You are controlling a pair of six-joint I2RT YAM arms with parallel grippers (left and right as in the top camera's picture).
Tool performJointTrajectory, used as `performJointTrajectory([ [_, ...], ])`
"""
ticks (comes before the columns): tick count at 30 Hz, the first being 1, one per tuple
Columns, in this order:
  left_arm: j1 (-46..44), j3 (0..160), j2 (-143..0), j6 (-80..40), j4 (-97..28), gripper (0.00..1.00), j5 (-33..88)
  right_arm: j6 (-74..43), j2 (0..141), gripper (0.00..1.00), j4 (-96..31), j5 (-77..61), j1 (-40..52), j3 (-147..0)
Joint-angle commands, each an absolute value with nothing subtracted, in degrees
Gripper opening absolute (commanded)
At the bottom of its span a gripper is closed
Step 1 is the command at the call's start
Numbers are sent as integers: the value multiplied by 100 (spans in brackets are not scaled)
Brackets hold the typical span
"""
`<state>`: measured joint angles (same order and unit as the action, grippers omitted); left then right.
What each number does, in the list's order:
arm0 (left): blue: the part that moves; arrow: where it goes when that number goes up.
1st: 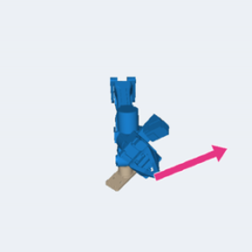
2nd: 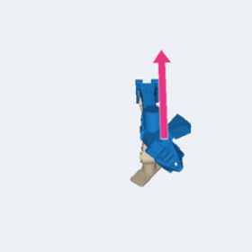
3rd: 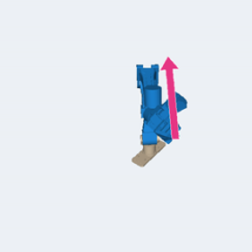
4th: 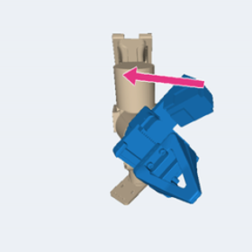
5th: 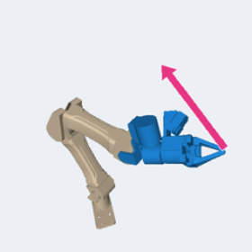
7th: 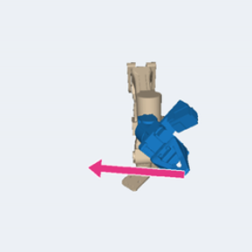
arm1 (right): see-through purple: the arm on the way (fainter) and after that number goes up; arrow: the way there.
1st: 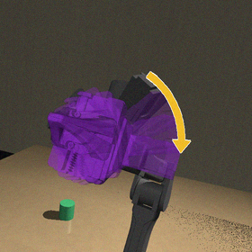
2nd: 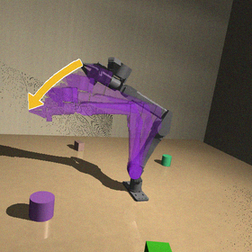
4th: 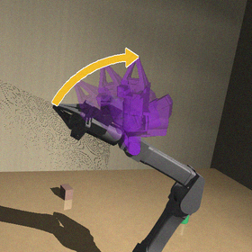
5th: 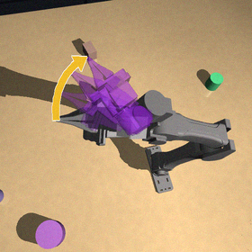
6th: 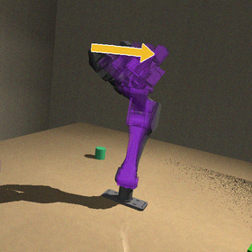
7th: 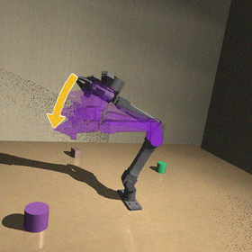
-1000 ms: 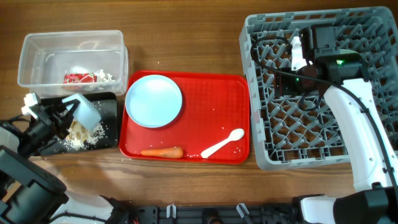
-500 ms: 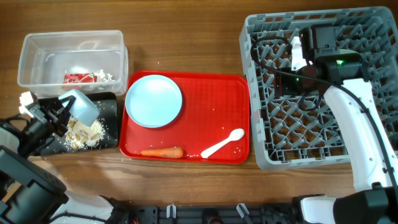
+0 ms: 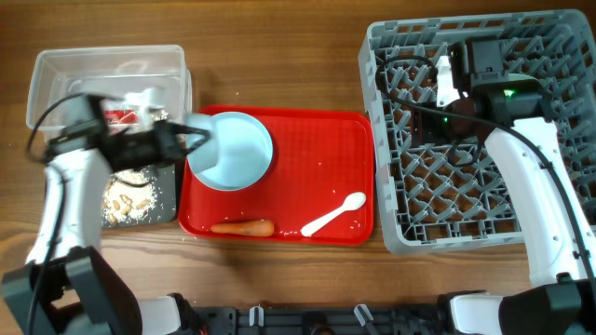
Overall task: Sort waste into correct bins and load items into the dishwasher rack
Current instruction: 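Tip the rice and peanuts onto the black tray with the left gripper, then set the empty light-blue bowl on the red tray and withdraw left gripper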
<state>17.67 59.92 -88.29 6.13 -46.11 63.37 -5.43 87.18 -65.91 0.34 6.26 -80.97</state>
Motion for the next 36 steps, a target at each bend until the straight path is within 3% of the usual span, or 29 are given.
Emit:
performJointTrajectory([
  [1,-368,6034,-8755,-545,-3765,4,4372,-1424,8635,69,-6792,1017,580,-8095],
  [7,-3400,6034,-9129,-1232,-2753,4,1857,-1498,8635,70,-6932,1026,454,-8093],
  [10,-3968,6034,-9618,-1592,-2578,4,1190,-1496,8635,70,-7041,1024,454,-8093],
  [13,-4016,6034,-9865,-1612,-2392,15,1188,-1496,8637,74,-7032,980,454,-8093],
  [15,-3938,6040,-9808,-1612,-2335,27,1188,-1496,8637,77,-7035,847,454,-8093],
  [17,-3728,6040,-9485,-1614,-2458,58,1190,-1216,8637,79,-6960,569,454,-8093],
  [23,-2294,6040,-7736,-1612,-4460,68,1186,-132,8637,80,-6289,-1841,644,-8093],
  [26,-1323,6040,-7288,-1614,-5148,71,1188,5,8683,81,-6278,-1809,1210,-8093],
  [28,-720,6040,-7231,-1688,-5507,80,1190,-3,8868,81,-6189,-1809,1647,-8088],
  [30,-239,6038,-7242,-1739,-5732,81,1190,-128,9240,80,-6099,-1782,2043,-8088],
  [36,-58,6034,-7242,-1739,-5795,82,1190,-840,10645,59,-5940,-1745,2473,-8086],
])
